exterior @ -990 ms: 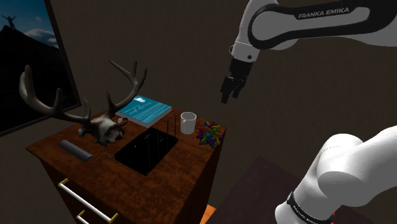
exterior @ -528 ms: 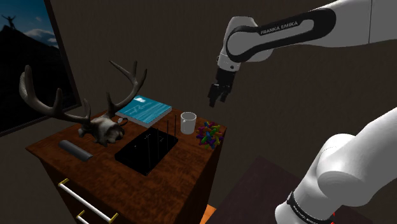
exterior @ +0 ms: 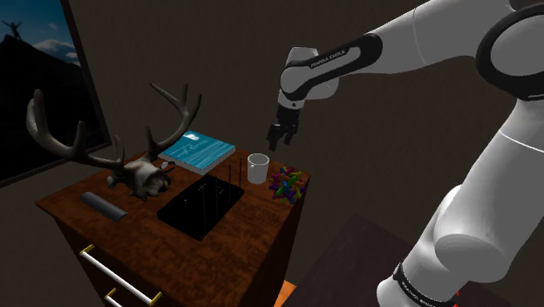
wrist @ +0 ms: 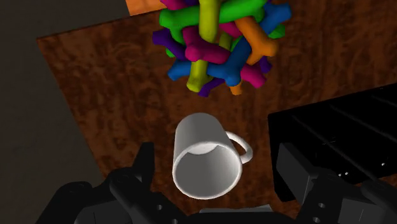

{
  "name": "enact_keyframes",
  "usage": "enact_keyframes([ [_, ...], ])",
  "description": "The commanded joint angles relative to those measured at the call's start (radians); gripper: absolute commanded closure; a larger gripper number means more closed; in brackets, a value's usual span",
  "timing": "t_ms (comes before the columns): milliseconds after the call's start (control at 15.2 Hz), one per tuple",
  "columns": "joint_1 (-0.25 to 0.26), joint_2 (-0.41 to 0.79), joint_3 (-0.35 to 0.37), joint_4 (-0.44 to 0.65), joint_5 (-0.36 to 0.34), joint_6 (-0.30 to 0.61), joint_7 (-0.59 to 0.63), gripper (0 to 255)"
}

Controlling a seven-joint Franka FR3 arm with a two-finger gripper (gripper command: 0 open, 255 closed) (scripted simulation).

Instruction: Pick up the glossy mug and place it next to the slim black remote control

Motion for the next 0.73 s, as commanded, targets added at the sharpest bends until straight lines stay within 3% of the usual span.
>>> enact_keyframes([
  [0, -0.005, 0.073, -0.005, 0.046, 0.011, 0.025, -0.019, 0],
  [462, -0.027, 0.332, -0.006, 0.259, 0.05, 0.065, -0.064, 0],
  [660, -0.027, 0.355, -0.003, 0.249, 0.055, 0.098, -0.068, 0],
])
